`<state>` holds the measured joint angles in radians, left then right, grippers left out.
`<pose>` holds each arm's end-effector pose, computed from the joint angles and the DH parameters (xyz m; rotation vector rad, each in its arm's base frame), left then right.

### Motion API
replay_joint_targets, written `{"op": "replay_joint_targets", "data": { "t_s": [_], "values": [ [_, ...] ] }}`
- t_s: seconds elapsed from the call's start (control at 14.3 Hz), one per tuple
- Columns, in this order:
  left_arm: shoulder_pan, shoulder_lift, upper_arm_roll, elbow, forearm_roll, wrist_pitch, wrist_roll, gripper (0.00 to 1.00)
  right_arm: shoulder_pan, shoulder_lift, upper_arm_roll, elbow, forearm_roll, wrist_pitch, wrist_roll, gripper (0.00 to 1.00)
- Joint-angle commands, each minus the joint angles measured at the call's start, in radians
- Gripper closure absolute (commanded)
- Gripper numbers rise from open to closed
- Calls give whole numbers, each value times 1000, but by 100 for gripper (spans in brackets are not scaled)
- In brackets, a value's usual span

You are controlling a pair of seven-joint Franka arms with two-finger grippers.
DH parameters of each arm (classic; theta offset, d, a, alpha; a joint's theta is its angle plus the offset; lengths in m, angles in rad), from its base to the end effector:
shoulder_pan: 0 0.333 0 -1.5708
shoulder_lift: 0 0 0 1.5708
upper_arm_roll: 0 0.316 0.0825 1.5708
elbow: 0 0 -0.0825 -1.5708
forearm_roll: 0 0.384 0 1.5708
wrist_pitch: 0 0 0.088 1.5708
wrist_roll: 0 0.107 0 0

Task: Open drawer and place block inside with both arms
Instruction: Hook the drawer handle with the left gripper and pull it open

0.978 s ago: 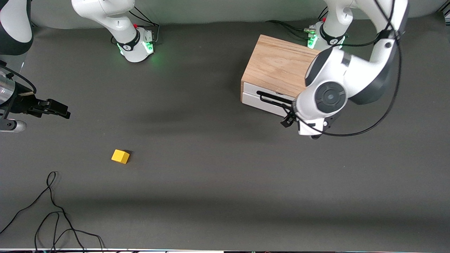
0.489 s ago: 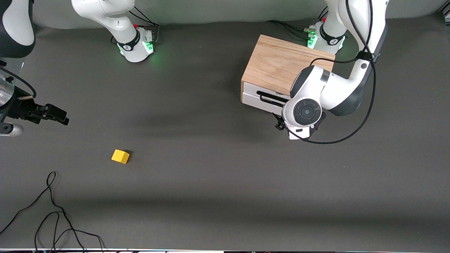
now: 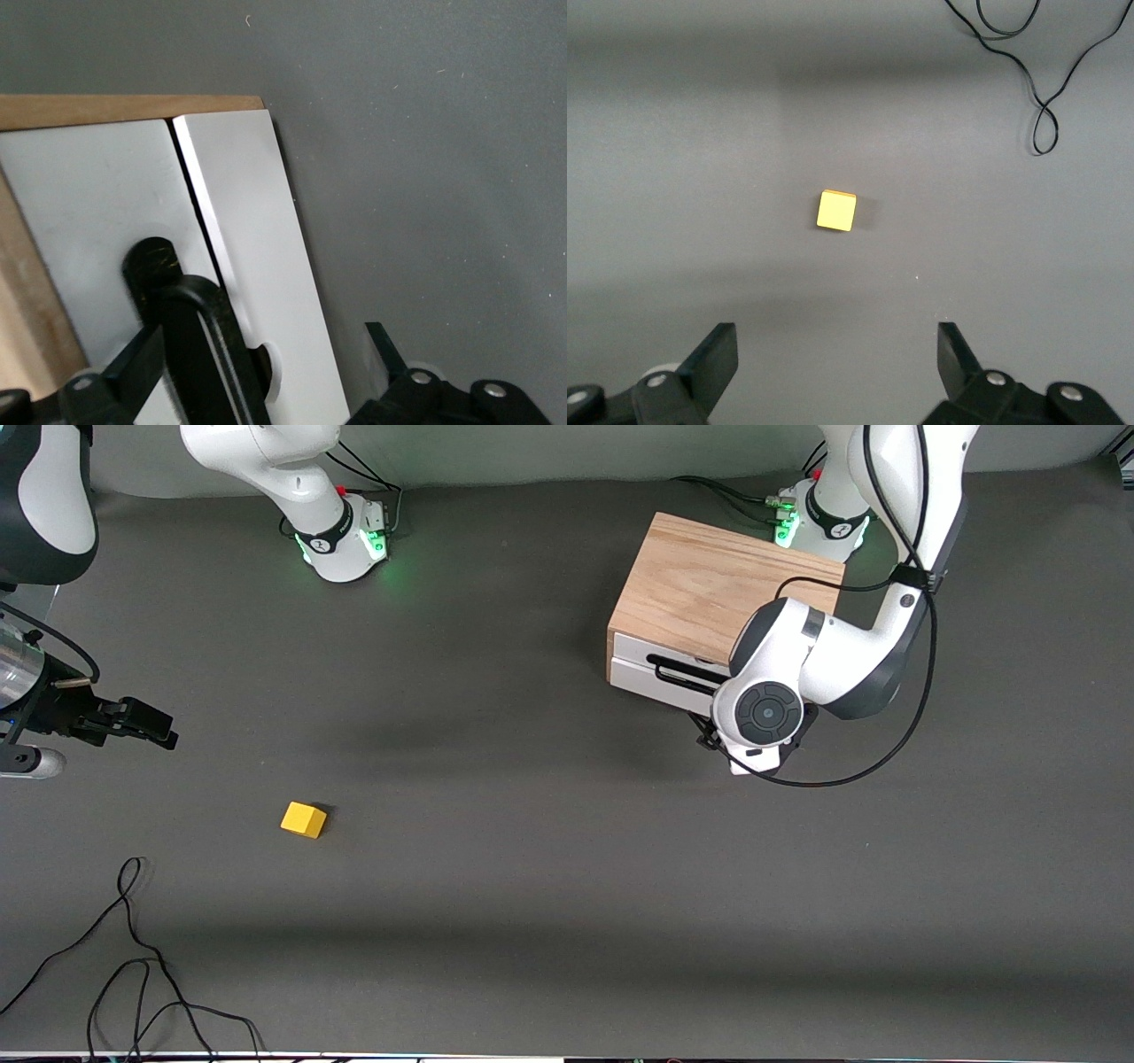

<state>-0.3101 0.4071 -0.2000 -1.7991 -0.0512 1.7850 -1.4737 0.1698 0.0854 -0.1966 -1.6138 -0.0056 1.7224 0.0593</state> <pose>0.5212 -0.2887 0.3002 -2.4909 -1.3357 0.4787 0.5905 -0.0120 0.5695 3.1168 -0.1316 0.0393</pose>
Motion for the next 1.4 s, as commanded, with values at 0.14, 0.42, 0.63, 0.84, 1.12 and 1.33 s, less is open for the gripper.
{"op": "replay_joint_targets", "data": {
  "t_s": [0.14, 0.42, 0.63, 0.84, 1.12, 1.33],
  "values": [
    [-35, 30, 8, -9, 14, 39, -74, 0, -4, -3, -4, -6, 15, 11, -4, 0],
    [-56, 45, 10, -9, 14, 65, -108, 1, -7, -19, -18, -6, 15, -4, -18, 0],
    [-55, 45, 10, -3, 14, 63, -106, 75, -7, -16, -20, -3, 18, 6, -18, 0],
    [-52, 42, 10, 12, 16, 56, -97, 100, -3, -10, -20, -2, 19, 11, -18, 0],
    [-46, 35, 10, 47, 62, 36, -88, 100, -7, -15, -21, -8, 21, 9, -18, 0],
    [-32, 45, 13, 134, 62, -24, -65, 100, -9, -12, -23, -6, 58, 2, -15, 0]
  ]
}}
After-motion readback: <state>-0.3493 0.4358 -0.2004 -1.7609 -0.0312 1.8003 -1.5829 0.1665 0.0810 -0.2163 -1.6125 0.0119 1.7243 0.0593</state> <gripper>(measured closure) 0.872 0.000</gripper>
